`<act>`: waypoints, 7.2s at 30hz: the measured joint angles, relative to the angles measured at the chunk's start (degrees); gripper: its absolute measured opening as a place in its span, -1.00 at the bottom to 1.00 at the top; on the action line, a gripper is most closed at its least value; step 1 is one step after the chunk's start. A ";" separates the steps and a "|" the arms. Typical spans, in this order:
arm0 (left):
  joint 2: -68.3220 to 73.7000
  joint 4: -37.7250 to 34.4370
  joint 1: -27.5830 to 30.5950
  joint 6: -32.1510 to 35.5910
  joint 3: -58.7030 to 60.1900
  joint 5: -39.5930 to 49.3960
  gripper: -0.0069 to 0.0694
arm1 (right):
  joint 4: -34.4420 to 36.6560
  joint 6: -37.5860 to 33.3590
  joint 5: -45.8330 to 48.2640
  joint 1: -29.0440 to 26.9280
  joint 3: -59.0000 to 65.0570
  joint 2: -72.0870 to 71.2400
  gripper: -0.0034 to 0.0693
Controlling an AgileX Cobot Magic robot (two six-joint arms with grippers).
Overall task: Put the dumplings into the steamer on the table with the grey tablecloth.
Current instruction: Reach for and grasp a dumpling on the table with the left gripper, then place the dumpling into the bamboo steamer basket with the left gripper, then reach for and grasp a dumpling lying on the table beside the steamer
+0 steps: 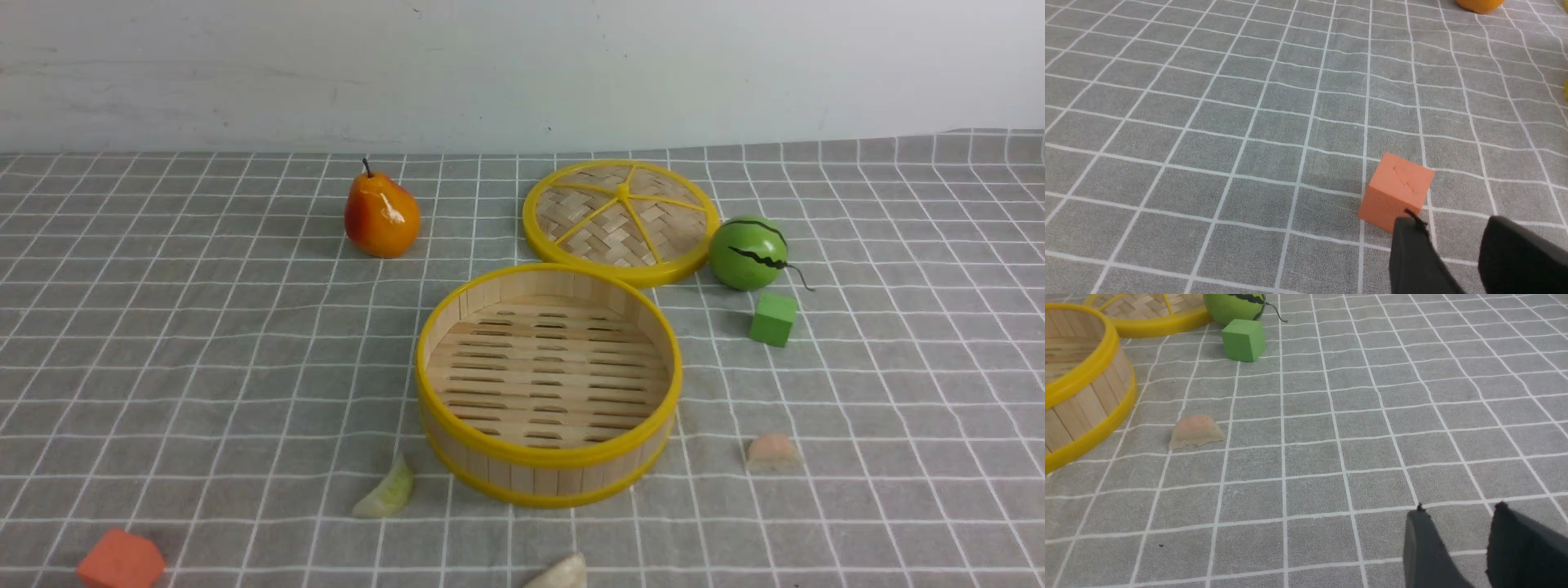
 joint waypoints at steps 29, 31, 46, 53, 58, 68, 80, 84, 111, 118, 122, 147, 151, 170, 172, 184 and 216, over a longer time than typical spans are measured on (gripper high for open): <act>0.00 0.00 0.00 0.00 0.00 0.02 -0.19 | 0.00 0.00 0.00 0.00 0.00 0.00 -0.25; 0.00 0.00 0.00 0.00 0.00 0.02 -0.19 | 0.00 0.00 0.00 0.00 0.00 0.00 -0.25; 0.00 3.47 0.00 0.98 0.00 -0.86 -0.19 | 0.00 0.00 0.00 0.00 0.00 0.00 -0.25; 0.00 -1.47 0.00 -2.68 0.00 -5.68 -0.19 | 0.00 -0.05 0.00 0.00 0.00 0.00 -0.25; 0.00 -16.81 0.00 -14.76 0.00 -8.27 -0.19 | 3.89 0.02 0.00 0.00 0.00 0.00 -0.25; 0.00 -45.20 0.00 -35.36 0.00 -9.66 -0.19 | 45.81 13.85 1.18 0.00 0.44 0.00 -0.25; 0.00 -46.96 0.00 -11.87 -10.42 -0.97 -0.23 | 49.89 1.73 -7.16 0.00 -1.42 0.00 -0.25; 7.74 -43.55 0.00 -0.50 -21.30 7.19 -0.50 | 49.31 -9.84 -2.53 0.00 -8.48 4.40 -0.46; 83.67 -4.65 -29.48 1.19 -62.60 29.07 0.13 | 19.76 -26.15 34.57 32.44 -51.11 67.10 -0.93; 97.37 -2.11 -29.53 0.86 -68.12 25.71 0.68 | 20.86 -26.08 32.50 32.49 -51.34 67.10 -0.92; 103.13 -1.74 -29.53 0.86 -70.20 24.06 0.68 | 21.03 -26.04 31.71 32.49 -51.34 67.10 -0.92; 104.18 -2.96 -31.13 -2.41 -78.70 30.01 -0.28 | 21.03 -25.92 30.18 32.49 -51.34 67.10 -0.90; 104.28 -5.97 -33.18 -2.49 -90.66 31.68 -0.28 | 21.03 -25.92 29.09 32.49 -51.34 67.10 -0.89; 137.60 -3.77 -37.51 -10.11 -128.04 38.30 0.07 | 21.37 -24.27 29.76 32.49 -51.34 67.10 -0.84; 137.16 -3.58 -37.51 -10.11 -128.52 39.47 0.27 | 21.37 -24.23 30.14 32.49 -51.47 67.10 -0.84; 115.31 3.74 -37.51 -5.98 -130.63 49.11 0.48 | 17.56 -22.87 34.20 39.87 -63.68 74.85 -0.89; 47.14 5.05 -37.41 -8.64 -57.47 43.92 -0.86 | 4.46 12.76 29.80 49.14 -83.19 117.42 0.64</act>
